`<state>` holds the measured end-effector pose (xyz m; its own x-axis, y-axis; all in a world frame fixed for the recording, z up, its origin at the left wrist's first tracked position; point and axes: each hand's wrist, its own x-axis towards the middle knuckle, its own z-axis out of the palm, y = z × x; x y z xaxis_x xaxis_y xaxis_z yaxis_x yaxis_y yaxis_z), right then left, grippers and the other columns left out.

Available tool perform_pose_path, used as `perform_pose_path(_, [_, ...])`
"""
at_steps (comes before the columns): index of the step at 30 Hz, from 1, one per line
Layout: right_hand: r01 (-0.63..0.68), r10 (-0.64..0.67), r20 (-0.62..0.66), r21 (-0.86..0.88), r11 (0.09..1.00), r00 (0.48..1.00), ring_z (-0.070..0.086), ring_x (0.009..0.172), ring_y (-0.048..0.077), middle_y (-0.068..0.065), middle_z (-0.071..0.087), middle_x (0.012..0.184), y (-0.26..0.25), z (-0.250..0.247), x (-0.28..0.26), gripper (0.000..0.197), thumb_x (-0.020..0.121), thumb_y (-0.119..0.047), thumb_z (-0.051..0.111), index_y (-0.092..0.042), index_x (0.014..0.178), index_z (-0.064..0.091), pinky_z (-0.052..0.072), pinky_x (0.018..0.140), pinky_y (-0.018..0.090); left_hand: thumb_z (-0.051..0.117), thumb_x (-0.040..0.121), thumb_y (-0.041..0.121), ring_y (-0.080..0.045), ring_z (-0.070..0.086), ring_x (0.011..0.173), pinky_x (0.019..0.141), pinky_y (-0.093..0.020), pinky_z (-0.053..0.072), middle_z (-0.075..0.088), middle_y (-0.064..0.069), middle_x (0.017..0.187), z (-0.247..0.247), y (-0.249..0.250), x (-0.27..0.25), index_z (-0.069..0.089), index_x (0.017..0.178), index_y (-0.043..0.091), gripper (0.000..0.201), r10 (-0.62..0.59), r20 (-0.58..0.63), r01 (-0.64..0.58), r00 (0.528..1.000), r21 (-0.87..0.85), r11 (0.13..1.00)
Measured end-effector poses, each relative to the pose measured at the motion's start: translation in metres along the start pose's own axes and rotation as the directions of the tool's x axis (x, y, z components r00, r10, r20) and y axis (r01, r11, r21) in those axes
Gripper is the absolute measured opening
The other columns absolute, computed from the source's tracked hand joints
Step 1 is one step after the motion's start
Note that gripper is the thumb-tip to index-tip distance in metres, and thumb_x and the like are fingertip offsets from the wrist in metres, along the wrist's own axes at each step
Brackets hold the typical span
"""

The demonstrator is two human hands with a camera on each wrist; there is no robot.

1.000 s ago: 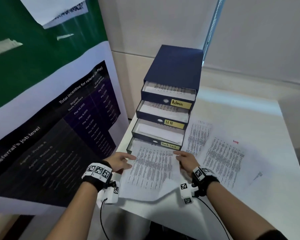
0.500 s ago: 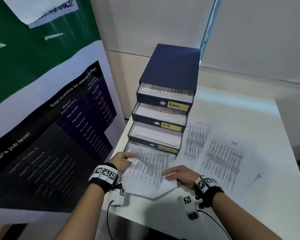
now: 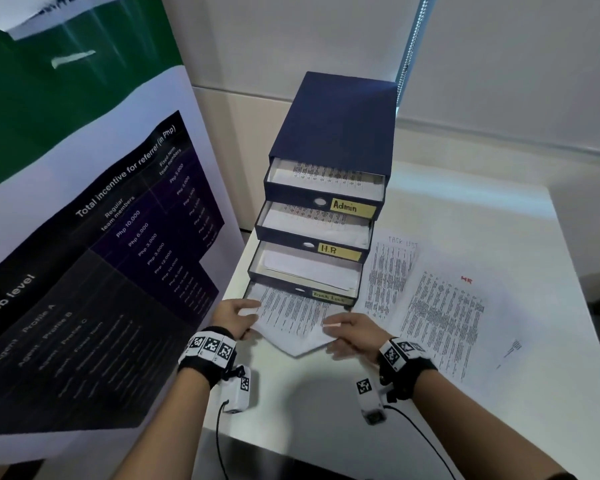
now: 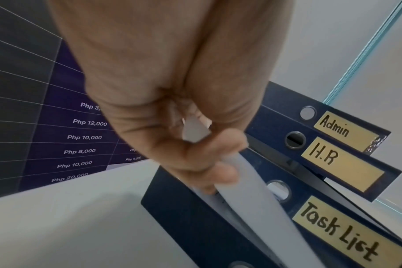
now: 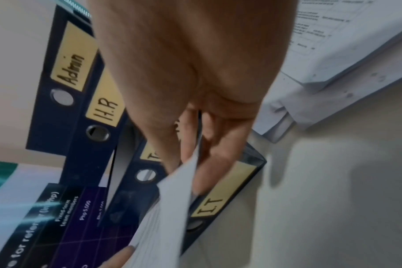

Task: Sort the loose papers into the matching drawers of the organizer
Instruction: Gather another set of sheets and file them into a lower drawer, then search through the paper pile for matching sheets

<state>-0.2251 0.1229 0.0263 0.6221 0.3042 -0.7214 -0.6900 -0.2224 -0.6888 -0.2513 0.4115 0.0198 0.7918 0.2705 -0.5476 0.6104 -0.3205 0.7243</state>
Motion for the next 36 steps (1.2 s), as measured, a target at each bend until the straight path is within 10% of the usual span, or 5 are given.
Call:
perform_pose_path(14, [0.107, -0.122, -0.081, -0.173, 0.979, 0.989, 0.061, 0.066, 0.021, 0.009, 0.068, 0.080, -0.008, 0.000, 0.027, 0.048, 0.073, -0.007, 0.077, -0.003, 0.120, 0.065, 0.050, 0.067, 0.033, 0.074, 0.079, 0.012, -0.028, 0.070, 0.091, 0.098, -0.033, 0.052, 0.074, -0.013, 0.099, 0.038, 0.011, 0.046, 0.068, 0.111, 0.013, 0.032, -0.172, -0.048, 0.170, 0.984, -0.047, 0.984])
perform_pose_path(23, [0.125, -0.180, -0.196, -0.267, 0.956, 0.964, 0.068, 0.074, 0.024, 0.017, 0.075, 0.094, 0.003, -0.101, -0.012, 0.026, 0.089, 0.010, 0.053, -0.002, 0.091, 0.077, 0.061, 0.076, 0.039, 0.070, 0.081, 0.036, -0.024, 0.068, 0.091, 0.085, -0.032, 0.057, 0.074, -0.004, 0.101, 0.041, 0.110, -0.003, 0.074, 0.097, 0.017, 0.025, -0.021, 0.129, -0.079, 0.991, 0.720, 0.690])
perform_pose_path(27, [-0.074, -0.407, -0.505, -0.691, 0.719, 0.761, 0.061, 0.113, 0.025, 0.006, 0.064, 0.130, 0.025, -0.187, -0.014, 0.036, 0.086, -0.013, 0.052, -0.019, 0.116, 0.072, 0.051, 0.099, 0.040, 0.066, 0.094, 0.023, -0.019, 0.072, 0.087, 0.081, -0.029, 0.059, 0.077, -0.006, 0.094, 0.069, 0.188, -0.052, 0.074, 0.105, 0.013, 0.017, 0.178, 0.641, -0.313, 0.746, 0.103, 0.944])
perform_pose_path(30, [-0.327, -0.282, -0.464, -0.847, 0.420, 0.840, 0.029, 0.143, 0.032, 0.008, 0.028, 0.159, 0.052, -0.221, -0.010, 0.059, 0.092, -0.039, 0.051, -0.023, 0.148, 0.039, 0.038, 0.111, 0.047, 0.060, 0.097, 0.013, -0.022, 0.070, 0.095, 0.081, -0.026, 0.057, 0.072, -0.018, 0.109, 0.126, 0.213, -0.058, 0.066, 0.120, 0.005, 0.025, 0.229, 0.767, -0.253, 0.599, -0.090, 0.963])
perform_pose_path(36, [-0.171, -0.404, -0.417, -0.837, 0.519, 0.814, 0.039, 0.135, 0.028, 0.006, 0.043, 0.151, 0.094, -0.221, -0.032, 0.030, 0.095, -0.035, 0.056, -0.027, 0.122, 0.068, 0.037, 0.111, 0.042, 0.064, 0.093, 0.026, -0.025, 0.060, 0.117, 0.102, -0.031, 0.047, 0.061, -0.009, 0.131, 0.252, 0.171, -0.005, 0.055, 0.136, 0.009, 0.047, 0.048, 0.483, -0.265, 0.875, 0.392, 0.881])
